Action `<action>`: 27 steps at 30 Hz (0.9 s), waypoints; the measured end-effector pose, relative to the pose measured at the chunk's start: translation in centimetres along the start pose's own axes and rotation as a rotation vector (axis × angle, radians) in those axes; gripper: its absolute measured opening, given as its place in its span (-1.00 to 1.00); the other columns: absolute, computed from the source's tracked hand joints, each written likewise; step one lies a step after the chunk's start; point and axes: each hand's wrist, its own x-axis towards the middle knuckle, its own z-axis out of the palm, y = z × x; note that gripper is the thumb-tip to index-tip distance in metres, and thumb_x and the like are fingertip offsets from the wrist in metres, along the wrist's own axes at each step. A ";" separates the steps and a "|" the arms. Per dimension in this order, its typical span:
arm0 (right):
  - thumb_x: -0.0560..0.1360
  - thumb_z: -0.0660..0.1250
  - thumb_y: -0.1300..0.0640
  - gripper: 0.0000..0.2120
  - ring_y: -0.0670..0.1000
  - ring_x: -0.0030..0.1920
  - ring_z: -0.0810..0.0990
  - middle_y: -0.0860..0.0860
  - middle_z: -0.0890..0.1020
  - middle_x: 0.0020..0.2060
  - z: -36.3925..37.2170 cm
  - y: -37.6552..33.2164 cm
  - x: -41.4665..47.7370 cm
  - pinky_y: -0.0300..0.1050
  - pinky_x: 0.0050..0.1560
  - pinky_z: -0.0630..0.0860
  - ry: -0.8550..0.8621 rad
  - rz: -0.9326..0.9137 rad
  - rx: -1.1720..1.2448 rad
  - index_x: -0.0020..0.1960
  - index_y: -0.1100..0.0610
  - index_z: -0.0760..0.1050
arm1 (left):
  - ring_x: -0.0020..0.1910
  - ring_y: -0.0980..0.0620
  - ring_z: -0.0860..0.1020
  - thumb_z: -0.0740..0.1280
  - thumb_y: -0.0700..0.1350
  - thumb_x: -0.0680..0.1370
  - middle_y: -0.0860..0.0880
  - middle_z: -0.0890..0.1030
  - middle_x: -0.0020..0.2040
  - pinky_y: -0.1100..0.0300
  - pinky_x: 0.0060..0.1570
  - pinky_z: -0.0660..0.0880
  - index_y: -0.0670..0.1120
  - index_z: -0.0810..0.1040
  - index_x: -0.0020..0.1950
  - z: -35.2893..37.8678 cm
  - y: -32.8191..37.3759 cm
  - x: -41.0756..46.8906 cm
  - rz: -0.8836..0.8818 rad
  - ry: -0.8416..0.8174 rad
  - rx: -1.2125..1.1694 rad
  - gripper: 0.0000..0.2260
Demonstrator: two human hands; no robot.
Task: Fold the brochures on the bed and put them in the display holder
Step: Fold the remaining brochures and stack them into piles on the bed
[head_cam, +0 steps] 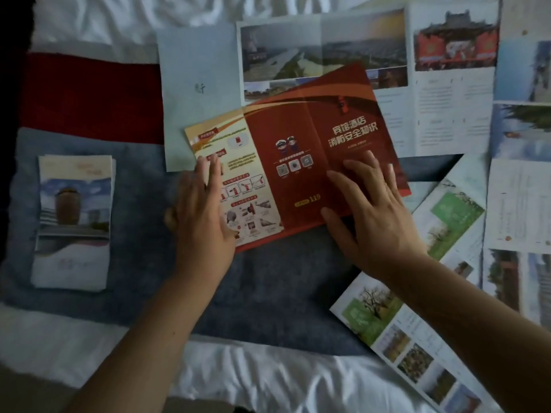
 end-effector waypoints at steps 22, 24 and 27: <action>0.66 0.11 -0.28 -0.43 0.25 0.65 -0.12 0.18 -0.04 0.66 0.7 -2.4 4.2 0.23 0.61 -0.20 0.022 0.086 -0.175 0.57 -0.03 0.26 | 0.67 -0.19 -0.22 -0.06 0.42 0.63 -0.24 -0.23 0.67 -0.10 0.59 -0.31 -0.14 -0.18 0.69 2.2 0.5 2.9 0.031 0.012 0.036 -0.14; 0.64 0.00 -0.37 -0.34 0.24 0.65 -0.19 0.16 -0.13 0.66 0.5 -2.0 5.6 0.25 0.61 -0.21 -0.031 0.056 -0.257 0.65 -0.09 0.10 | 0.68 -0.14 -0.12 -0.04 0.34 0.67 -0.24 -0.13 0.69 -0.07 0.62 -0.25 -0.20 -0.09 0.69 2.4 0.8 3.9 0.060 0.057 0.001 -0.21; 0.63 -0.12 -0.42 -0.29 0.20 0.65 -0.22 0.15 -0.15 0.66 0.9 -1.5 6.5 0.26 0.61 -0.21 -0.097 0.014 -0.285 0.68 -0.13 -0.07 | 0.68 -0.11 -0.02 0.06 0.29 0.68 -0.23 -0.02 0.69 -0.04 0.65 -0.07 -0.27 -0.05 0.67 3.0 1.0 4.7 0.074 0.095 -0.154 -0.20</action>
